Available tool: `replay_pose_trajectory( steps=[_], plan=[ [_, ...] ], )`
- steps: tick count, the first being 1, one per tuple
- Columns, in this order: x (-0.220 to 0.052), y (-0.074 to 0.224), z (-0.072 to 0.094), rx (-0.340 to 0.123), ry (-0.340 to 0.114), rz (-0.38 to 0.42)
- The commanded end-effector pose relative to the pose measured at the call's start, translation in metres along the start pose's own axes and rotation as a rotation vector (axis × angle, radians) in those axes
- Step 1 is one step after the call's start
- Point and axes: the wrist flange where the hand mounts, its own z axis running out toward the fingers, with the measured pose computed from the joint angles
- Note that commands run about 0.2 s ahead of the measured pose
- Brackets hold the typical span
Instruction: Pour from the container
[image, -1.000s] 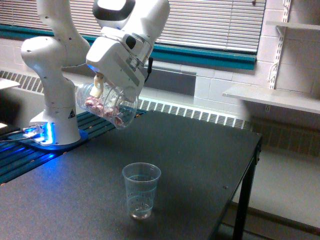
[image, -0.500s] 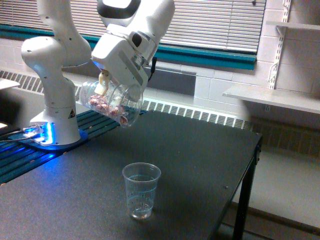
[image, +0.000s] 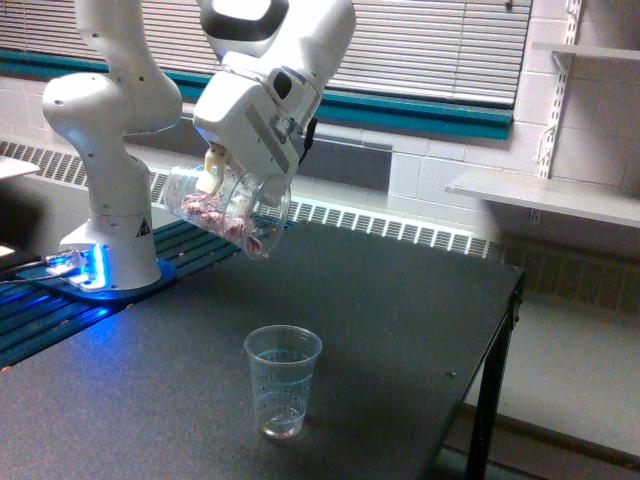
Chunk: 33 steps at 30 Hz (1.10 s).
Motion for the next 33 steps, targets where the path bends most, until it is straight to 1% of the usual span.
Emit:
replay_pose_trajectory(
  steps=[1, 16, 26, 33],
  plan=[
    [-0.001, -0.004, -0.005, -0.018, 0.01, -0.04],
    [-0.005, -0.007, -0.001, -0.033, 0.022, -0.075],
    [-0.002, -0.01, -0.005, -0.042, 0.041, -0.107],
    [0.005, -0.01, -0.01, -0.044, 0.067, -0.141]
  ],
)
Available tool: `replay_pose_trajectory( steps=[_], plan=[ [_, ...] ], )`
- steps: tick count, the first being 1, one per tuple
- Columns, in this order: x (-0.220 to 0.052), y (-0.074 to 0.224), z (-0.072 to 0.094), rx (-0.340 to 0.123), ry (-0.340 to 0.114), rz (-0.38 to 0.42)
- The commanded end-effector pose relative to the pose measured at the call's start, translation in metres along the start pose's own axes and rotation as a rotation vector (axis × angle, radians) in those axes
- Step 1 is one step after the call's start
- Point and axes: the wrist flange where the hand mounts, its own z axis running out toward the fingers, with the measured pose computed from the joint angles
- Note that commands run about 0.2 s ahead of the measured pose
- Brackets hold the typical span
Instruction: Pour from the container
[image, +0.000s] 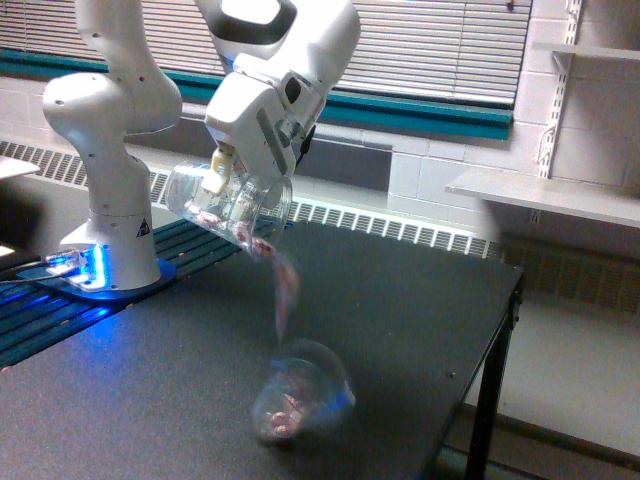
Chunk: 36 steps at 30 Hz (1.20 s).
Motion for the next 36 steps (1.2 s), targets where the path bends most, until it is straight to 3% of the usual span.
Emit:
replay_pose_trajectory(
  steps=[1, 16, 36],
  plan=[
    [0.008, -0.002, -0.008, -0.005, 0.031, -0.057],
    [0.019, -0.004, -0.013, 0.0, 0.062, -0.113],
    [0.022, 0.005, -0.012, 0.018, 0.068, -0.115]
  ],
)
